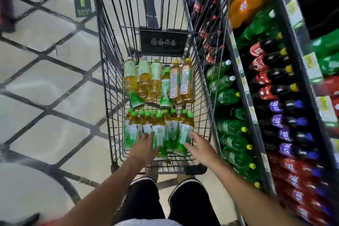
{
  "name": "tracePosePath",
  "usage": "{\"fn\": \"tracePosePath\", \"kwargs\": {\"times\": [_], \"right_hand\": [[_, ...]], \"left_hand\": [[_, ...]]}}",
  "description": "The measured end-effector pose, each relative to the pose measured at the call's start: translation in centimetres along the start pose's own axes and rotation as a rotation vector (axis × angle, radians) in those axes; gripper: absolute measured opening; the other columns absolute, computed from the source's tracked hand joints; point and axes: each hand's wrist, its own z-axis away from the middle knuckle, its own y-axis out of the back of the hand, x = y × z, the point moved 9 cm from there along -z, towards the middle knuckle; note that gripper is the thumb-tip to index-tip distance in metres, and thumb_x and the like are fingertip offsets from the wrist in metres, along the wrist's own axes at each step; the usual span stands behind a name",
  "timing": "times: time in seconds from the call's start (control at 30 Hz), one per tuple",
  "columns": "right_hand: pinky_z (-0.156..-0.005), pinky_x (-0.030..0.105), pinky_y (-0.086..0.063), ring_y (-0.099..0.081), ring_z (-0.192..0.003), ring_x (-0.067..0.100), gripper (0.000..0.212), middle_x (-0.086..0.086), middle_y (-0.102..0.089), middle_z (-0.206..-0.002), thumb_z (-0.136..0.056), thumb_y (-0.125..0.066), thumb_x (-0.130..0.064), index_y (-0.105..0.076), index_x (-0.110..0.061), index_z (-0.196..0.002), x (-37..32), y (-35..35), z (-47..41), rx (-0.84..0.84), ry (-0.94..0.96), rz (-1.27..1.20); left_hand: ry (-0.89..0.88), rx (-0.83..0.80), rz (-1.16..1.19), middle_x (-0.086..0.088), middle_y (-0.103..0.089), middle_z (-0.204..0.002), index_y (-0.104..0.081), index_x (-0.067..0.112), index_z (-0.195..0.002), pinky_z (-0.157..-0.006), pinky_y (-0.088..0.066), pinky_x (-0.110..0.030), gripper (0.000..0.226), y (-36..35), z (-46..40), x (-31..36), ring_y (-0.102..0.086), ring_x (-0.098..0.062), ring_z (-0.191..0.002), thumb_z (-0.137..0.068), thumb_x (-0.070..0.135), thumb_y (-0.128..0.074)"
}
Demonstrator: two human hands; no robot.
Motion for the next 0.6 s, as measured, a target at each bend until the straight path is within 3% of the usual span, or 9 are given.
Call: {"fn": "tracePosePath", "kwargs": {"times": [0.17, 0.3, 0.43, 0.53, 0.6], "right_hand": [[-0.107, 0.038, -0.047, -0.055, -0.131, 0.022, 0.060, 0.003, -0.054, -0.147, -0.094, -0.066, -0.033, -0.044, -0.018, -0.148, 2.7, -2.8, -4.9, 0.029, -0.073, -0.069], [-0.093, 0.027, -0.047, -0.059, -0.123, 0.024, 0.065, 0.004, -0.053, -0.145, -0.095, -0.067, -0.028, -0.037, -0.016, -0.151, 4.3, -4.4, -7.1, 0.095, -0.138, -0.143], [-0.079, 0.023, -0.045, -0.065, -0.110, 0.023, 0.064, 0.002, -0.063, -0.130, -0.091, -0.072, -0.031, -0.040, -0.017, -0.145, 6.0, -5.3, -7.8, 0.152, -0.242, -0.202], [-0.082, 0.036, -0.058, -0.070, -0.100, 0.027, 0.067, 0.005, -0.069, -0.121, -0.086, -0.076, -0.034, -0.040, -0.016, -0.140, 6.9, -6.2, -7.9, 0.175, -0.312, -0.250], [-0.080, 0.042, -0.060, -0.071, -0.095, 0.027, 0.064, 0.007, -0.069, -0.116, -0.086, -0.077, -0.032, -0.041, -0.014, -0.135, 7.0, -6.6, -8.2, 0.182, -0.343, -0.299]], "left_hand": [[0.167, -0.017, 0.239, -0.019, -0.013, -0.167, -0.003, 0.010, -0.162, -0.121, -0.026, -0.052, 0.097, -2.6, -4.1, -0.2, -0.014, -0.037, -0.154, -0.096, 0.063, -0.051], [0.242, 0.036, 0.296, -0.018, -0.017, -0.167, -0.002, 0.005, -0.160, -0.116, -0.038, -0.050, 0.111, -4.8, -6.3, -0.1, -0.025, -0.036, -0.151, -0.088, 0.064, -0.063], [0.282, 0.128, 0.377, -0.014, -0.037, -0.154, -0.020, 0.007, -0.154, -0.105, -0.048, -0.046, 0.099, -4.6, -6.8, -0.1, -0.046, -0.033, -0.137, -0.084, 0.048, -0.077], [0.234, 0.123, 0.541, -0.010, -0.051, -0.137, -0.037, 0.009, -0.146, -0.101, -0.052, -0.043, 0.081, -4.5, -7.1, -0.8, -0.056, -0.031, -0.124, -0.084, 0.040, -0.080], [0.200, 0.114, 0.628, -0.010, -0.057, -0.136, -0.039, 0.010, -0.148, -0.100, -0.054, -0.042, 0.083, -4.1, -7.0, -1.4, -0.059, -0.028, -0.120, -0.082, 0.038, -0.082]]}}
